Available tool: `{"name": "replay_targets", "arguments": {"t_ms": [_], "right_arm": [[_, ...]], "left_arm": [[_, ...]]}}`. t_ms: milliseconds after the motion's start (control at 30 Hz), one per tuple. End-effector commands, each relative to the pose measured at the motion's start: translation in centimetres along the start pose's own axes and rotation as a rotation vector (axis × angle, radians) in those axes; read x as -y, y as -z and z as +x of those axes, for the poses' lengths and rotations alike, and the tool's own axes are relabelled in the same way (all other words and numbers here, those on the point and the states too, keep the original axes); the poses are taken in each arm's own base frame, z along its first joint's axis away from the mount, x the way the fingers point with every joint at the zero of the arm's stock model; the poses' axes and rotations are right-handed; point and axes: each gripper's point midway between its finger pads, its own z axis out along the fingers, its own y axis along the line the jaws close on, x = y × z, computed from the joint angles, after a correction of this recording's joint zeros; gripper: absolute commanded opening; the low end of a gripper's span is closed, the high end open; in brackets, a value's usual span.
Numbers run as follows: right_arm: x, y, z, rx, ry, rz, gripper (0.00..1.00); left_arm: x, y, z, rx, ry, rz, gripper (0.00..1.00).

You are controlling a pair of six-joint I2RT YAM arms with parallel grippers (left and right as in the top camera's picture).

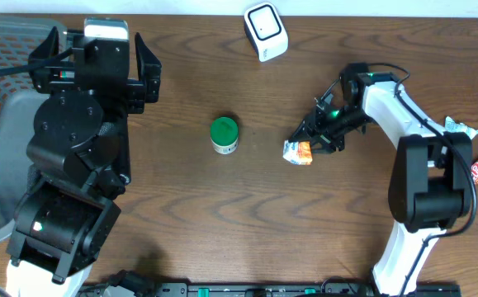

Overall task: Scan the item barcode
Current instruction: 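Lift the orange snack box and carry it toward the scanner, then hold the orange snack box in front of the scanner window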

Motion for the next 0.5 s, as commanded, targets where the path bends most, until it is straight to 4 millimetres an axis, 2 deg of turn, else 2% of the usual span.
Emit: {"name": "replay_targets", "arguments": {"t_ms": [0, 233, 367, 467], "right_arm": [[-3.6, 3.2, 0.3, 0.099, 0.133, -0.054, 0.44], [-7.5, 7.3, -0.5, 0.304, 0.311, -0.086, 0.44], [-8.6, 8.7, -2.2, 0.441, 0.395, -0.042, 0.43], [-9.2, 9.6, -4.5, 0.566, 0.444, 0.02, 0.43]], "left_arm": [[-0.7, 0.4, -0.7, 0.017, 0.004, -0.015, 1.0], [-0.7, 0.4, -0.7, 0.017, 0.004, -0.015, 1.0], [-0.7, 0.4, -0.7, 0.017, 0.004, -0.015, 1.0], [-0.7, 0.4, -0.7, 0.017, 0.004, -0.015, 1.0]]}}
